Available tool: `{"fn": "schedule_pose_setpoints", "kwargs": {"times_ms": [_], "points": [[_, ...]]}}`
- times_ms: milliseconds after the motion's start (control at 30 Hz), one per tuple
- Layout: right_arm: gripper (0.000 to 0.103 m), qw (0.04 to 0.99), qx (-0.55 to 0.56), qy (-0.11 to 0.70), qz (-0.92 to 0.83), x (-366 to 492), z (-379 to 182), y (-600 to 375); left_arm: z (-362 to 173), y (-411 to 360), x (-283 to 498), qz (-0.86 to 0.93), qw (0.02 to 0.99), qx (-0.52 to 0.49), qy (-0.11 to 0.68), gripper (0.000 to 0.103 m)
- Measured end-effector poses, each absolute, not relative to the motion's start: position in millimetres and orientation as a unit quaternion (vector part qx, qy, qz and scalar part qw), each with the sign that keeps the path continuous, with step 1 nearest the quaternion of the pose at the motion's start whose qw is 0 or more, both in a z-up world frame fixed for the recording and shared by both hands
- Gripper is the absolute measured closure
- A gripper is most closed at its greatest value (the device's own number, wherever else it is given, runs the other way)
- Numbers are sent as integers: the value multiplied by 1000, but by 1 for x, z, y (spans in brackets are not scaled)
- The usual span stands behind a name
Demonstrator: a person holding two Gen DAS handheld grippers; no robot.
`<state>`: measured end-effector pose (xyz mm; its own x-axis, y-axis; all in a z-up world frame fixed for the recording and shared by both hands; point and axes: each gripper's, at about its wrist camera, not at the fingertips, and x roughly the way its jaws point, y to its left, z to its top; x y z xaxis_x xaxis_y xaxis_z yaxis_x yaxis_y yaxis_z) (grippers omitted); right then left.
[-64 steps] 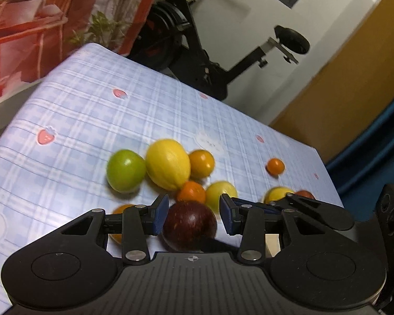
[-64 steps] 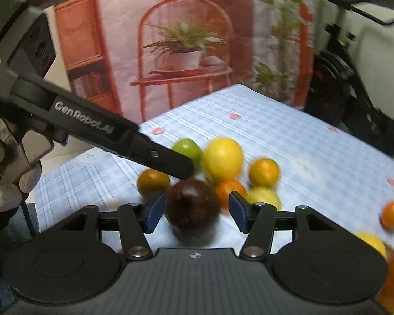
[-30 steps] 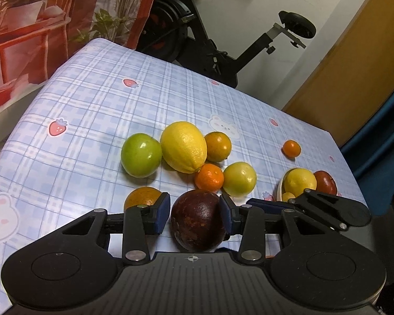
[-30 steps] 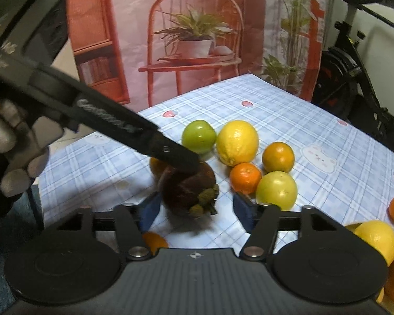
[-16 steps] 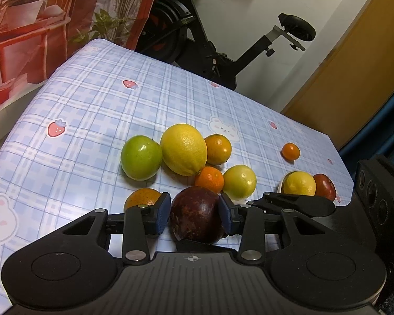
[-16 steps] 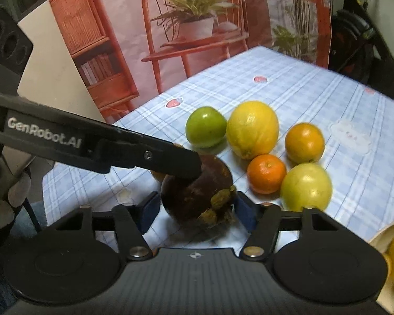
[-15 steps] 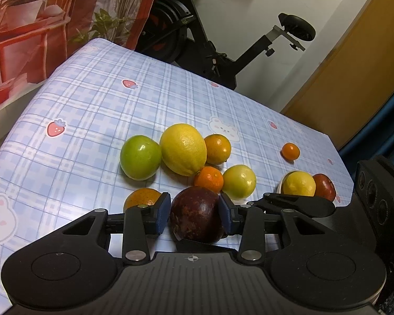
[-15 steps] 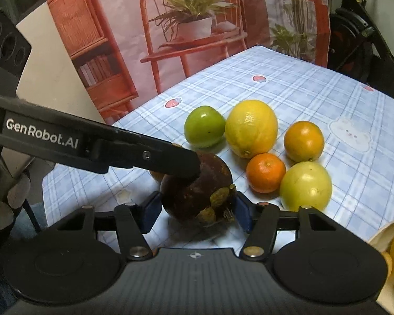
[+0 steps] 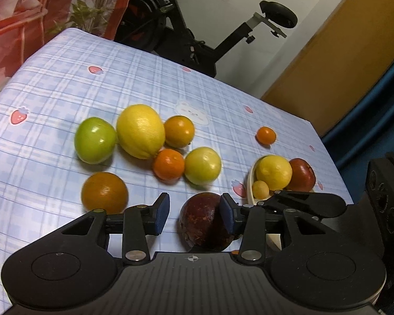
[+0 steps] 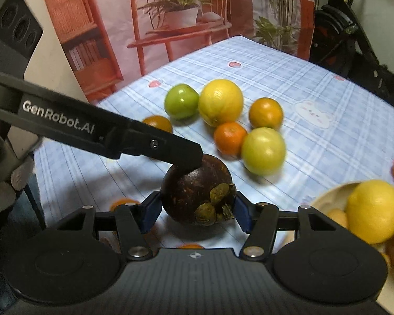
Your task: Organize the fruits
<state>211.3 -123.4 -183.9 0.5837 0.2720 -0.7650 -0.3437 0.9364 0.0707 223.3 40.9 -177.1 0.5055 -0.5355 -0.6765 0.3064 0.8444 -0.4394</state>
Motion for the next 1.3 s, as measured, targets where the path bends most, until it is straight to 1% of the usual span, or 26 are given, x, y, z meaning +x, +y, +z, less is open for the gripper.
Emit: {"fn": "schedule_pose_setpoints", "kwargs": {"times_ms": [267,300,333,533,600,633,700,733,767,800,1000,1300], "points": [[42,887,-62,425,168,211,-181,-117,-178,50,224,-218,865,-121,435,57],[42,888,-61,425,167,211,-181,-117,-179,52,225,-214,866,-119,437,58],[42,888,-58,424,168,211,-181,-117,-179,55,225,-209,866,-116,439,61],[42,896,-40,406,176,208,-173,-120,-174,65,223,-206,870,-125,431,60],[43,896,-48,405,177,208,-172,-118,-170,68,223,-212,868,-137,427,60],[45,896,-52,403,179,208,-171,-117,-168,69,223,-216,868,-139,425,59],[45,898,-53,399,179,208,-171,-115,-166,64,221,-224,867,-133,425,56],[45,898,-53,398,180,208,-172,-114,-166,60,220,-228,866,-128,426,51],[45,898,-52,398,182,209,-173,-114,-167,57,219,-230,865,-123,428,43],[45,898,-52,396,185,209,-175,-113,-168,54,219,-232,865,-118,429,42],[43,899,-52,389,194,207,-182,-109,-176,41,218,-240,859,-101,440,42],[40,906,-21,374,196,210,-190,-115,-184,29,218,-238,858,-69,450,42]]}}
